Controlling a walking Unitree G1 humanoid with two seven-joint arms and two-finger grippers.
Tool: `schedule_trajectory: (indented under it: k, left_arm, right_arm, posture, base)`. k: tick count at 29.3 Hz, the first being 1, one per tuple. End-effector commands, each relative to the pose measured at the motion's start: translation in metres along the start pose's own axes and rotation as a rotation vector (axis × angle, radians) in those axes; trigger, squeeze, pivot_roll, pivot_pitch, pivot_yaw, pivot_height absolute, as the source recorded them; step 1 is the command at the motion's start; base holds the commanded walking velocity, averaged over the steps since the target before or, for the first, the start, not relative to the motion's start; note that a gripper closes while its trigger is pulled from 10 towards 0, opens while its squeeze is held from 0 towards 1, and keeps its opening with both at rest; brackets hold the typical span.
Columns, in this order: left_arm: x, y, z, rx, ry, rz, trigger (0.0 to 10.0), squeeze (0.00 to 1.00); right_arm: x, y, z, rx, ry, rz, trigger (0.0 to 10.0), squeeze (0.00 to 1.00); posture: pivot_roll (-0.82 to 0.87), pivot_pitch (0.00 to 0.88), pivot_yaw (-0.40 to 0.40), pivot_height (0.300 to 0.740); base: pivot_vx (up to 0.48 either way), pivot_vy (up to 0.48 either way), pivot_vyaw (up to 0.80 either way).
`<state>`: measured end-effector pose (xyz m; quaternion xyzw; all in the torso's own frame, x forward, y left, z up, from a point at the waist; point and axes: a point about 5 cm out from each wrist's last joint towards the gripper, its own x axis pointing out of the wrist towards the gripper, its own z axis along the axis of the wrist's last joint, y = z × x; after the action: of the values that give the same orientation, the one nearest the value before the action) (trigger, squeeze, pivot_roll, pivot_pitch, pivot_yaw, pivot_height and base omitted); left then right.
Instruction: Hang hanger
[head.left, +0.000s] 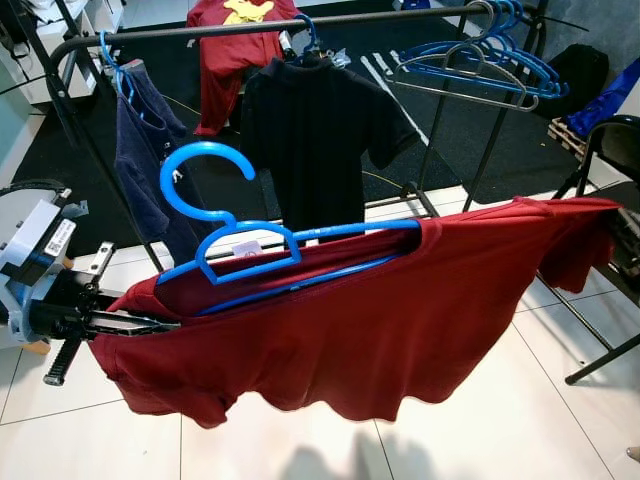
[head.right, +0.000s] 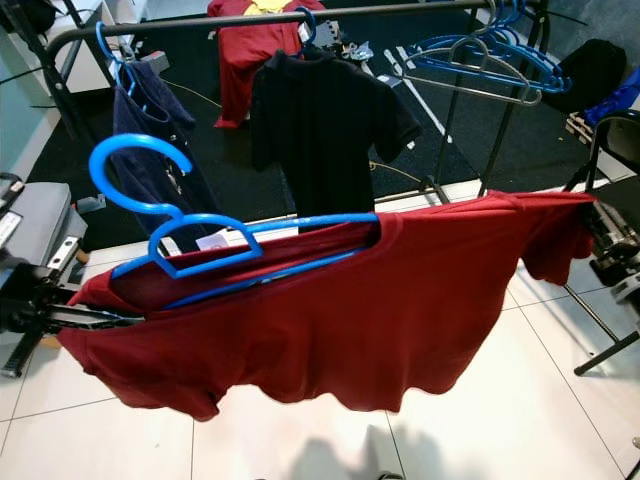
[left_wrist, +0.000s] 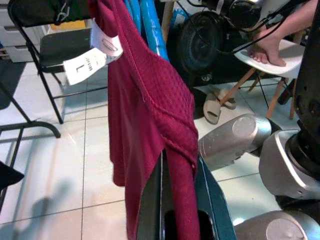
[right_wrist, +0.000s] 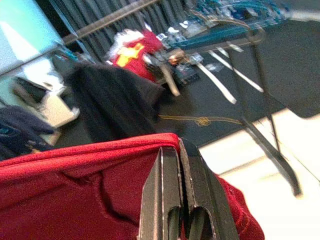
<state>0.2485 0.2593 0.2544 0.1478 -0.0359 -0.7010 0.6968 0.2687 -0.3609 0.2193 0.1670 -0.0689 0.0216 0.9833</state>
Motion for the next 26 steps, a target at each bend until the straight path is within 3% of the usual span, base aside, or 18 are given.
schedule_trajectory:
  k: [1,2,3,8,13,20,21,22,23,25,26]
  left_arm:
    - [-0.012,0.0,0.013,0.026,-0.097,0.038,10.0,0.0]
    - [-0.012,0.0,0.013,0.026,-0.097,0.038,10.0,0.0]
    - [-0.012,0.001,0.022,0.042,-0.167,0.036,10.0,0.0]
    - [-0.012,0.002,0.027,0.056,-0.209,0.037,10.0,0.0]
    - [-0.011,0.011,0.032,0.1,-0.251,0.075,10.0,0.0]
    - [-0.005,0.012,0.03,0.094,-0.232,0.069,10.0,0.0]
    - [-0.001,0.011,0.027,0.081,-0.199,0.055,10.0,0.0]
    - [-0.001,0.011,0.027,0.081,-0.199,0.055,10.0,0.0]
    - [0.004,0.01,0.021,0.069,-0.153,0.039,10.0,0.0]
    - [0.004,0.01,0.021,0.069,-0.153,0.039,10.0,0.0]
    - [0.008,0.009,0.016,0.055,-0.109,0.025,10.0,0.0]
  right_arm:
    - [-0.014,-0.032,-0.01,-0.022,0.075,-0.252,0.0,0.0]
    - [-0.014,-0.032,-0.01,-0.022,0.075,-0.252,0.0,0.0]
    - [-0.014,-0.034,-0.024,-0.029,0.145,-0.288,0.0,0.0]
    - [-0.013,-0.032,-0.035,-0.041,0.207,-0.294,0.0,0.0]
    - [-0.005,-0.006,-0.062,-0.053,0.327,-0.175,0.0,0.0]
    - [0.002,0.002,-0.068,-0.078,0.317,-0.157,0.0,0.0]
    - [0.007,0.008,-0.062,-0.079,0.264,-0.121,10.0,0.0]
    - [0.007,0.008,-0.062,-0.079,0.264,-0.121,10.0,0.0]
    - [0.012,0.02,-0.053,-0.068,0.194,-0.043,10.0,1.0]
    - [0.012,0.02,-0.053,-0.068,0.194,-0.043,10.0,1.0]
    - [0.015,0.034,-0.042,-0.047,0.118,0.063,10.0,1.0]
  posture:
    - [-0.03,0.182,0.043,0.74]
    - [-0.03,0.182,0.043,0.74]
    - [-0.03,0.181,0.043,0.74]
    - [-0.03,0.18,0.041,0.74]
    - [-0.03,0.18,0.04,0.74]
    - [-0.03,0.18,0.039,0.74]
    - [-0.03,0.18,0.038,0.74]
    - [-0.03,0.18,0.038,0.74]
    - [-0.03,0.18,0.039,0.74]
    - [-0.03,0.18,0.039,0.74]
    - [-0.03,0.18,0.039,0.74]
  base:
    - [0.0,0.0,0.0]
    - [0.0,0.0,0.0]
    - [0.0,0.0,0.0]
    - [0.0,0.0,0.0]
    - [0.0,0.0,0.0]
    - [0.0,0.0,0.0]
    - [0.0,0.0,0.0]
    - [0.0,0.0,0.0]
    - [0.0,0.0,0.0]
    - [0.0,0.0,0.0]
    - [0.0,0.0,0.0]
